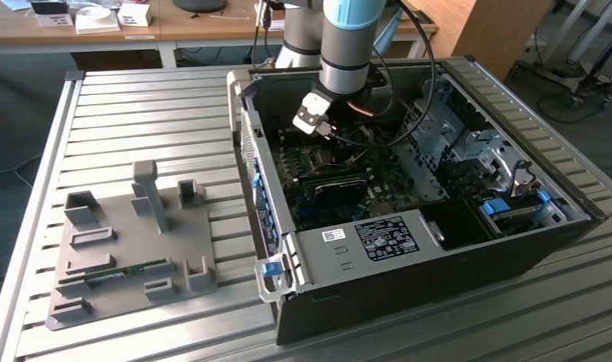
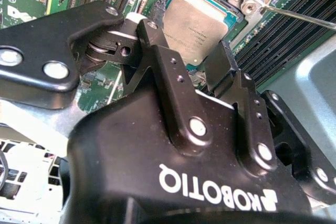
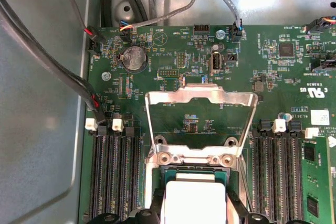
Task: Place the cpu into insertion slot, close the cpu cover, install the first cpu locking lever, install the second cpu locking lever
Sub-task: 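Place the cpu into insertion slot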
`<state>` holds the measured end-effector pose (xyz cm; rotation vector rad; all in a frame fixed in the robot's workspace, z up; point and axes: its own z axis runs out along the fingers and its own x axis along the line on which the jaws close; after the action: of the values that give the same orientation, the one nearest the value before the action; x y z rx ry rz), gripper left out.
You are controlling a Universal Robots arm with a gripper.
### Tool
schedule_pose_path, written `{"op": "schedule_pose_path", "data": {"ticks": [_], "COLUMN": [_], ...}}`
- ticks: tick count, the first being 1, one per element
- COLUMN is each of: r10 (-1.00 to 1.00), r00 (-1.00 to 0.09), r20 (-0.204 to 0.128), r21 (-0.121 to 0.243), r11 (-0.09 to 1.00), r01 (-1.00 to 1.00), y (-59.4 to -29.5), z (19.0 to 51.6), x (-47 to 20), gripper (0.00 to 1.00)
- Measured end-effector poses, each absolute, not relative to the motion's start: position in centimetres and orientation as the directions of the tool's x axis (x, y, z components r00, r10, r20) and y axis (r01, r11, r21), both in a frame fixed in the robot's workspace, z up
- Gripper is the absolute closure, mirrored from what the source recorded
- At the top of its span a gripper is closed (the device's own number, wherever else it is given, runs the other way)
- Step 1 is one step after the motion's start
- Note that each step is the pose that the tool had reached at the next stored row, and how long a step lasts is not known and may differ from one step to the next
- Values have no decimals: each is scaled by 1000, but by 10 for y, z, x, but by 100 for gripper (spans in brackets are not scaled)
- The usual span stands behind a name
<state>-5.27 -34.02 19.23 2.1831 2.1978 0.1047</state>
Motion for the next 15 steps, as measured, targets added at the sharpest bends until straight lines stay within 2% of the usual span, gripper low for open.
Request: {"op": "schedule_pose_path", "data": {"ticks": [15], "r10": [1000], "r00": [-7], "r20": [18], "r21": [78], "r11": [6], "r01": [997], "y": [-340], "z": [191], "x": [-53], "gripper": [46]}}
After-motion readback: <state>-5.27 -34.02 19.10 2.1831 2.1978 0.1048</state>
